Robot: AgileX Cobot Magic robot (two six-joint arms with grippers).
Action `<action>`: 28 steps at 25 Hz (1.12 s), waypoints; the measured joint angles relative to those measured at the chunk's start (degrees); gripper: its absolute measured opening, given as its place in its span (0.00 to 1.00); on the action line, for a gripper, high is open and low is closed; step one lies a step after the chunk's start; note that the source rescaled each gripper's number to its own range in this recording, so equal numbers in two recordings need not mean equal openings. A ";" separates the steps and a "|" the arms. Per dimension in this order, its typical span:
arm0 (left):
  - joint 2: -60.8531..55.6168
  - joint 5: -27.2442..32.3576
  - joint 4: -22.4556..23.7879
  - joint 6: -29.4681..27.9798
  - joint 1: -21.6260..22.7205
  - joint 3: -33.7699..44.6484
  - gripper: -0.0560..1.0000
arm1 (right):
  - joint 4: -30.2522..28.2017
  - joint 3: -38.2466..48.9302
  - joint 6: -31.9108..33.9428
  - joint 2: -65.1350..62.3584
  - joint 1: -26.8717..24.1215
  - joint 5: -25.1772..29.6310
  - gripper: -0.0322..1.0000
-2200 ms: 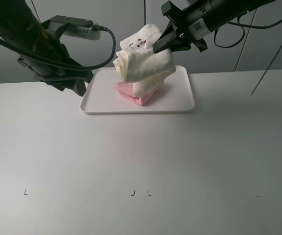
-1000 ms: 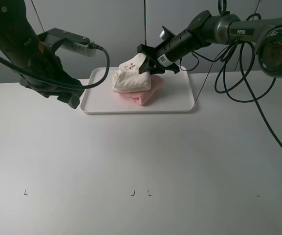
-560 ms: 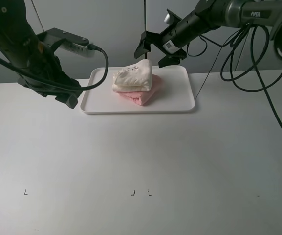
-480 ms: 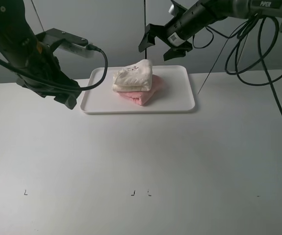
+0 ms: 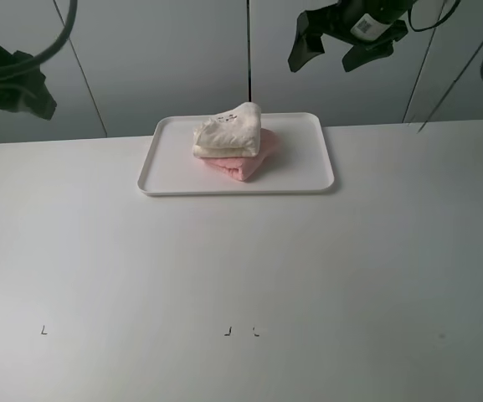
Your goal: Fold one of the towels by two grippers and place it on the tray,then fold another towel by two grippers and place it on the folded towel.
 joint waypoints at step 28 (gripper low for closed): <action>-57.23 17.55 -8.05 -1.53 0.60 23.69 1.00 | -8.92 59.26 2.72 -93.28 0.00 8.14 1.00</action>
